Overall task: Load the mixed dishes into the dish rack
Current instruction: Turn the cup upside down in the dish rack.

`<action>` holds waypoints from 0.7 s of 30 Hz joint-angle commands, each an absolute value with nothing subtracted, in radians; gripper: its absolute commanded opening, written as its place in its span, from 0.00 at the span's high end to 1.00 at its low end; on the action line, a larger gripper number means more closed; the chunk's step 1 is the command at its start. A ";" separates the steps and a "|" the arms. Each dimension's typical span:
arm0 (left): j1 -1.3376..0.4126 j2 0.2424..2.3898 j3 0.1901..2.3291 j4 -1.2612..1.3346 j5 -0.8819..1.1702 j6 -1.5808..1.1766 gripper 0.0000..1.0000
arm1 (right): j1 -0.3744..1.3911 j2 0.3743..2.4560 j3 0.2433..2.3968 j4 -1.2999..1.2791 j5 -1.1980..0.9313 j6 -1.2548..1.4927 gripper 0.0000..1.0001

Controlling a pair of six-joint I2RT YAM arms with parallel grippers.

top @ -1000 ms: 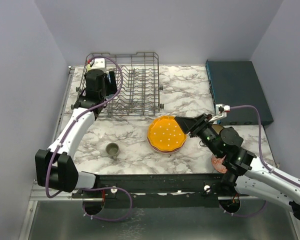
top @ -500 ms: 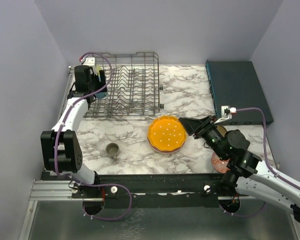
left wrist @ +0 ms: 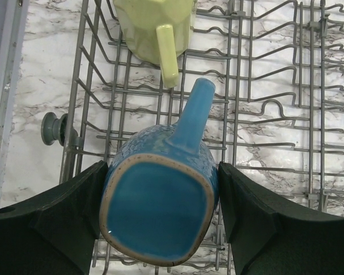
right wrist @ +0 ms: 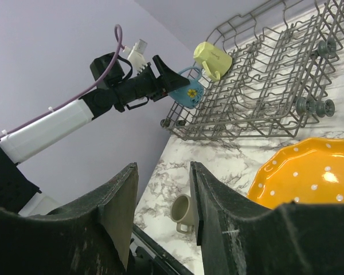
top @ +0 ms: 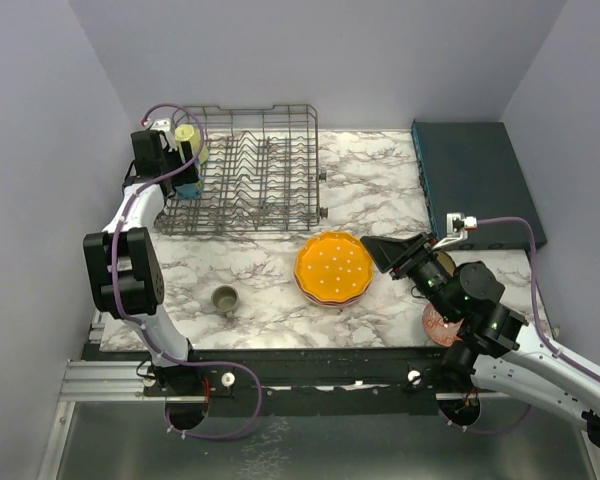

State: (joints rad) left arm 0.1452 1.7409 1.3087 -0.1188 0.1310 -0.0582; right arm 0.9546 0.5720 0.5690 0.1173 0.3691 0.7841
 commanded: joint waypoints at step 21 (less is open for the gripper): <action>0.169 1.904 1.448 -0.041 0.171 -0.009 0.96 | 0.957 0.586 0.556 0.104 0.403 0.766 0.51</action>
